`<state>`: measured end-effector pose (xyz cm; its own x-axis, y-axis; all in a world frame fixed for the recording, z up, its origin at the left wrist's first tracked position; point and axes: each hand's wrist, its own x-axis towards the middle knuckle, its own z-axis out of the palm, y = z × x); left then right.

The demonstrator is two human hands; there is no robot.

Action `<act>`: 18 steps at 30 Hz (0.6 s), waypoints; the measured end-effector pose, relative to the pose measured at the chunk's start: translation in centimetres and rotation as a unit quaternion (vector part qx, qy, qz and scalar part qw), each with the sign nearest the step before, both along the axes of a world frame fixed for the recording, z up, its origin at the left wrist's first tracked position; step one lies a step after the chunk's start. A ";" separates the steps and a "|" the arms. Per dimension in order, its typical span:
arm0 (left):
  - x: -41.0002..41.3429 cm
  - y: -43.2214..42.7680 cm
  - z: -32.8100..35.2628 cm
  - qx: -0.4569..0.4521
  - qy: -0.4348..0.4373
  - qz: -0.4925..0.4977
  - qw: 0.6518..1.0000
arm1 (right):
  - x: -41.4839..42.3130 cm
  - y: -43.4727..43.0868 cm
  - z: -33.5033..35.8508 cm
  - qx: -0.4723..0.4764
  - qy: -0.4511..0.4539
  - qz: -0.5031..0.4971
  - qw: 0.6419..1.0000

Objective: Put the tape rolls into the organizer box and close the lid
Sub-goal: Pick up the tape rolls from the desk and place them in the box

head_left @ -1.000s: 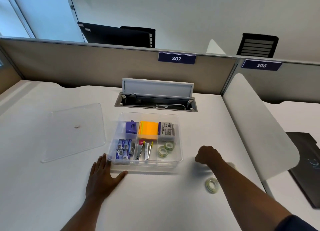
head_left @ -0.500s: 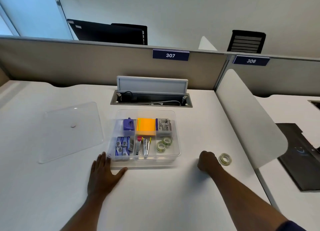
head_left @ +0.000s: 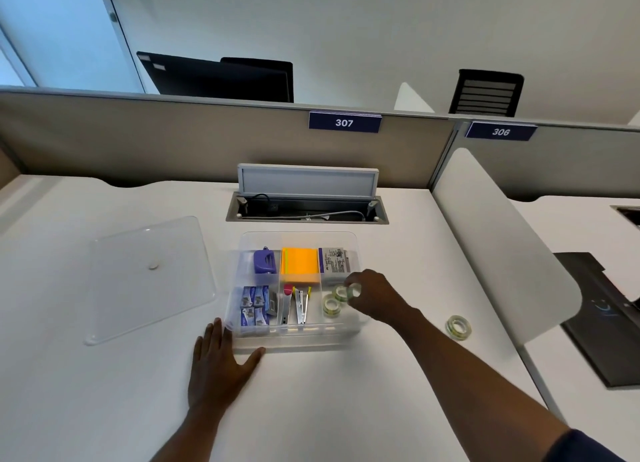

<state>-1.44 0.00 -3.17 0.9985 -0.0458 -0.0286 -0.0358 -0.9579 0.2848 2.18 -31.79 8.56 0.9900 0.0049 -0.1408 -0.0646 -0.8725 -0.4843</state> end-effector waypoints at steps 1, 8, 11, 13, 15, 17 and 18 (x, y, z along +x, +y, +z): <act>0.0 0.0 0.0 -0.001 0.000 0.000 1.000 | 0.1 0.4 -0.2 0.007 0.019 0.017 1.000; 0.1 -0.1 0.1 -0.004 0.002 -0.001 1.000 | 0.1 -0.5 -1.4 0.016 -0.105 -0.145 0.984; 0.1 -0.1 0.0 -0.002 -0.002 -0.001 1.000 | -0.6 -2.8 -1.7 -0.006 -0.115 -0.280 0.953; 0.1 -0.1 -0.1 0.003 -0.002 -0.001 1.000 | -1.6 -4.6 -2.5 -0.065 -0.062 -0.328 0.940; 0.1 -0.1 -0.2 0.005 -0.004 -0.001 1.000 | -3.0 -6.5 -3.7 -0.125 -0.005 -0.358 0.925; 0.1 0.0 -0.2 0.006 -0.007 0.000 1.000 | -4.4 -8.0 -4.9 -0.143 0.057 -0.383 0.911; 0.1 0.0 -0.3 0.005 -0.009 0.000 1.000 | -4.9 -8.6 -5.4 -0.136 0.082 -0.397 0.904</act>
